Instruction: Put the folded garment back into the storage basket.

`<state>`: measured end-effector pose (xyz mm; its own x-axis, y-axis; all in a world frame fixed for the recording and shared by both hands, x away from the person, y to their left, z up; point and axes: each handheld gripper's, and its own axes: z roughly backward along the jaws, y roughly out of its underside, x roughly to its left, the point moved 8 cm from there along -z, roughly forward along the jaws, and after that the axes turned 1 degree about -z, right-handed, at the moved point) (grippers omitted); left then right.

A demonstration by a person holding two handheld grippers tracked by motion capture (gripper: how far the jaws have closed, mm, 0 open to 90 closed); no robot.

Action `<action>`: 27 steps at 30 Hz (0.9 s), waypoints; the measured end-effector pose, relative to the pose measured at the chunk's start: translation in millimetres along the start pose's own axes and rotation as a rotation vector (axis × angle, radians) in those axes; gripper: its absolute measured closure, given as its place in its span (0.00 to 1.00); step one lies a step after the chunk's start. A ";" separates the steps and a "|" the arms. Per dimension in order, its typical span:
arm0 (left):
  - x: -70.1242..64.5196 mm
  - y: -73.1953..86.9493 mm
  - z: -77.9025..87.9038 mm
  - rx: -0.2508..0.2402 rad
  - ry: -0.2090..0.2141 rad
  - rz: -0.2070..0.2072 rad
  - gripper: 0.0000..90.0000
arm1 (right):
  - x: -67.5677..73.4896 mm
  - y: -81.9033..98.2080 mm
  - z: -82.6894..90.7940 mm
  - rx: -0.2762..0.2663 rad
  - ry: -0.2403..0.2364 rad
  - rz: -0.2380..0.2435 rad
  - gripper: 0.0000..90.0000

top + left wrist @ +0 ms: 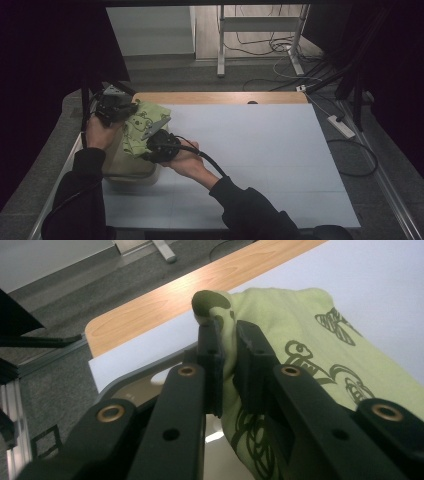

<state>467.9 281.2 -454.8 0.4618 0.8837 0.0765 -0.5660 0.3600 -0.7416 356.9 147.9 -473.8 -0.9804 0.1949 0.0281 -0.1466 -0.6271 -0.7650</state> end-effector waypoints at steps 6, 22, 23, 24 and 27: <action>7.4 8.6 2.3 0.002 -0.008 0.016 0.91 | 4.3 -4.3 -9.6 0.002 -0.004 0.007 0.86; 16.0 27.0 -5.0 0.018 -0.008 0.040 0.91 | 8.7 -0.2 -30.9 0.034 0.001 0.016 0.86; 16.5 28.8 -6.7 0.019 -0.007 0.043 0.91 | 9.0 0.3 -31.9 0.035 0.000 0.015 0.86; 16.7 29.6 -7.5 0.019 -0.007 0.046 0.91 | 9.0 0.8 -33.0 0.036 0.001 0.013 0.86; 17.2 31.9 -9.7 0.023 -0.006 0.049 0.91 | 8.7 2.4 -35.4 0.043 0.002 0.013 0.86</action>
<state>464.4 304.9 -483.7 0.4288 0.9023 0.0444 -0.6038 0.3228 -0.7288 352.6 174.7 -498.1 -0.9820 0.1881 0.0168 -0.1393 -0.6613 -0.7371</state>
